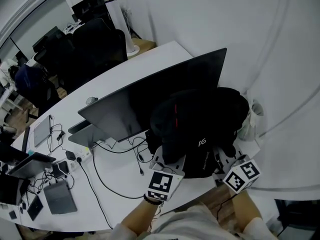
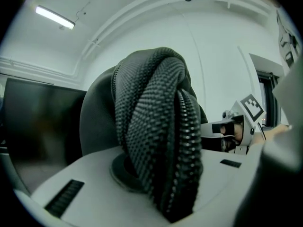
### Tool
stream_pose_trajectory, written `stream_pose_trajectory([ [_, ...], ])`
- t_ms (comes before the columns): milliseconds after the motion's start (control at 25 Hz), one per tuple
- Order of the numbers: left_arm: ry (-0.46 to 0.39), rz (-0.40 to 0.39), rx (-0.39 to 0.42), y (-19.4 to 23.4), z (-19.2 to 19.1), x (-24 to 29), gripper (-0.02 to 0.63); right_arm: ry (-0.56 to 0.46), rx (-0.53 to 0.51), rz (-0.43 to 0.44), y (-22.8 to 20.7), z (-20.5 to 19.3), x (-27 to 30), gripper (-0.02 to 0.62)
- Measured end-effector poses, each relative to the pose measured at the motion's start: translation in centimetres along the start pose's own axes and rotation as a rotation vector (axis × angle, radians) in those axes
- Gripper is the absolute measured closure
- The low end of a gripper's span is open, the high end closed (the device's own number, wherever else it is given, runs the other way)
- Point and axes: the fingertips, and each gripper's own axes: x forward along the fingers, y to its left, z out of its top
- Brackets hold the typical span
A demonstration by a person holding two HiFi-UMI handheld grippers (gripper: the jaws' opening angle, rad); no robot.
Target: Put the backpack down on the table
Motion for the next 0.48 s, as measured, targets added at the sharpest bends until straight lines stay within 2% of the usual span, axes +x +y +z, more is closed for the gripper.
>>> stream_pose_trajectory([
  [280,0.050,0.029,0.036,0.4,-3.5,3.7,0.557,0.000,0.045,-0.047,-3.8,-2.8,1.0,0.575],
  [480,0.029,0.059,0.108,0.5,-4.2,4.3,0.555,-0.049,-0.003,-0.092,-4.5,-3.3,1.4,0.574],
])
